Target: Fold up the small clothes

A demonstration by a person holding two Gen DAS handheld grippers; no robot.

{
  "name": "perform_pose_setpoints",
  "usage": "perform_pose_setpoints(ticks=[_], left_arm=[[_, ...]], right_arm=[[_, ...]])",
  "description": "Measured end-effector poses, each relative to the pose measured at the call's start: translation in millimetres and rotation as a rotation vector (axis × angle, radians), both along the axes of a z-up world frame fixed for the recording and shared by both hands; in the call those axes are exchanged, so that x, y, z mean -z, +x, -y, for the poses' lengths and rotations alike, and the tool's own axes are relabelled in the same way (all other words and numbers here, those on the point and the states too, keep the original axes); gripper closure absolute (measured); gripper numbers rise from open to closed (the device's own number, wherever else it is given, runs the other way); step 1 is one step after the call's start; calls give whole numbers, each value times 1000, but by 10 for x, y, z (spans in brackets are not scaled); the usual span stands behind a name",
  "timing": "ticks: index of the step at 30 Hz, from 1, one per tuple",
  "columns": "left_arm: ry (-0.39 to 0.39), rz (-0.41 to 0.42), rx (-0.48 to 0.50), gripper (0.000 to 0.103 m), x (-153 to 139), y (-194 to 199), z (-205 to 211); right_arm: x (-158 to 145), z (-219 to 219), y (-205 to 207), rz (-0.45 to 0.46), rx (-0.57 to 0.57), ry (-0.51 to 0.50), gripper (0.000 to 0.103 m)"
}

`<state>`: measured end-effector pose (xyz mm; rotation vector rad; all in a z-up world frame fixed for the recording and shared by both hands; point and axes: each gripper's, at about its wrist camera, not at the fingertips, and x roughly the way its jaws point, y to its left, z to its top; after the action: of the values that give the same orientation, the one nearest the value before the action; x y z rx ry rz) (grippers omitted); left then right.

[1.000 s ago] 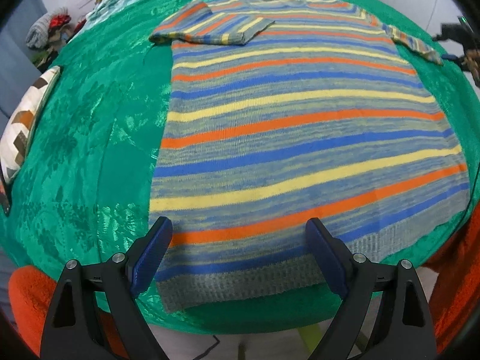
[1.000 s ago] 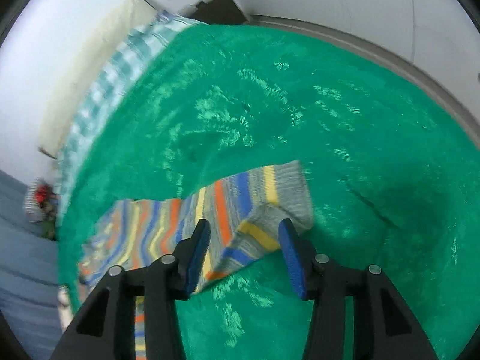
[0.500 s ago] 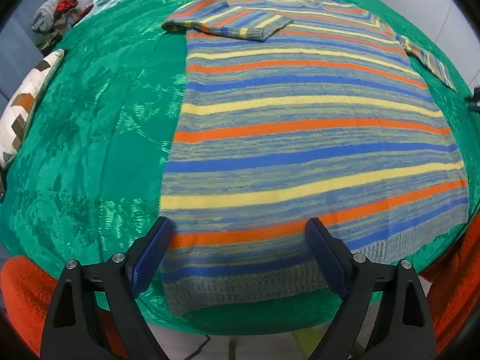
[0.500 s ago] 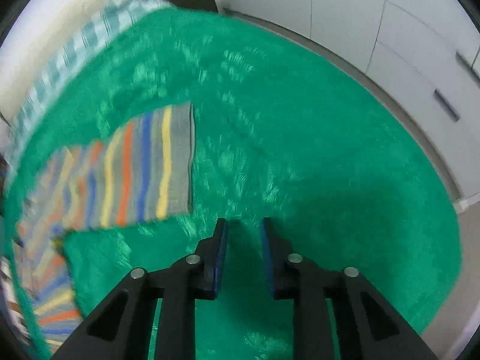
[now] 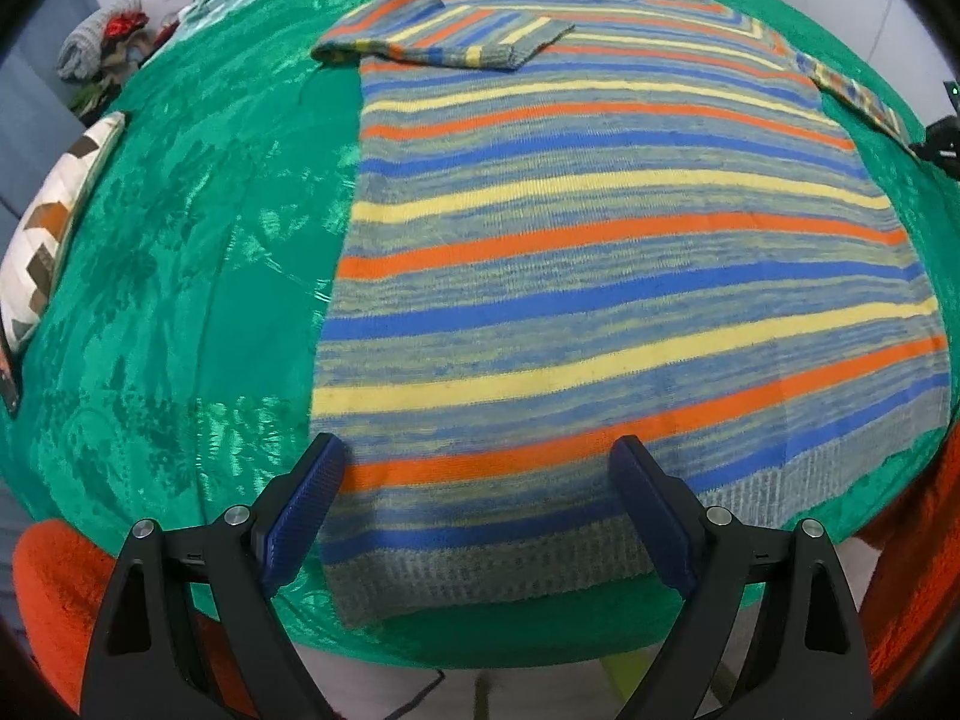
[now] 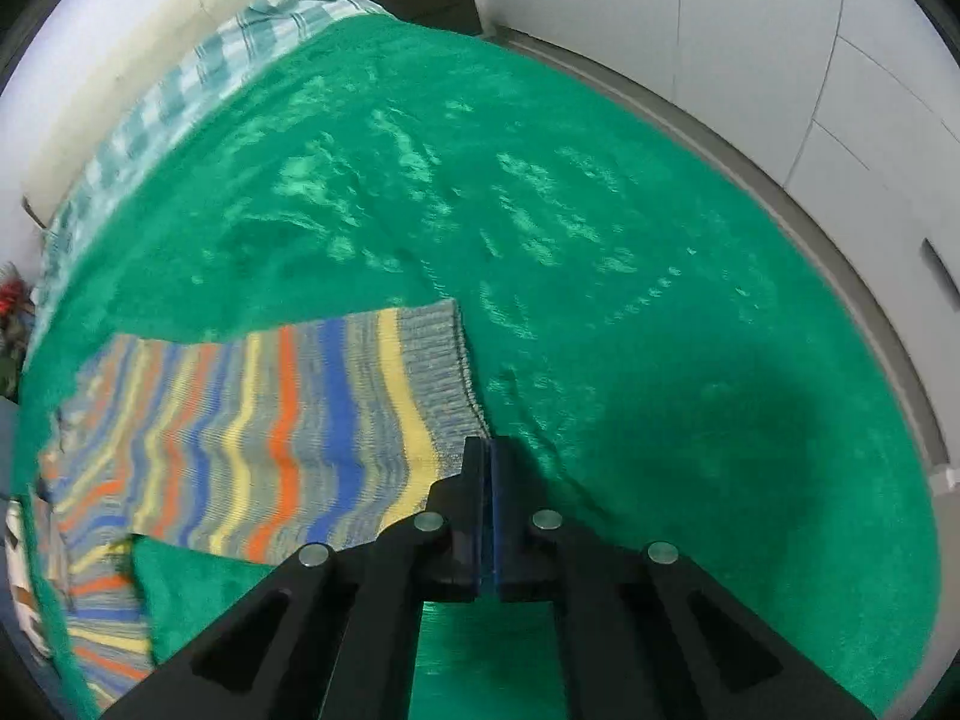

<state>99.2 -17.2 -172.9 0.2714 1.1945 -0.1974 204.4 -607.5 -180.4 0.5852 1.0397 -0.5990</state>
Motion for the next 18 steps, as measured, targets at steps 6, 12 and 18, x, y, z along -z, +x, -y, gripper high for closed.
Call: perform_pose_setpoints(ticks=[6, 12, 18], left_arm=[[23, 19, 32, 12, -75, 44, 24], [7, 147, 148, 12, -618, 461, 8], [7, 164, 353, 7, -655, 1407, 567]], right_arm=[[8, -206, 85, -79, -28, -118, 102], [-189, -393, -182, 23, -22, -120, 39], [-623, -1010, -816, 155, -70, -185, 38]])
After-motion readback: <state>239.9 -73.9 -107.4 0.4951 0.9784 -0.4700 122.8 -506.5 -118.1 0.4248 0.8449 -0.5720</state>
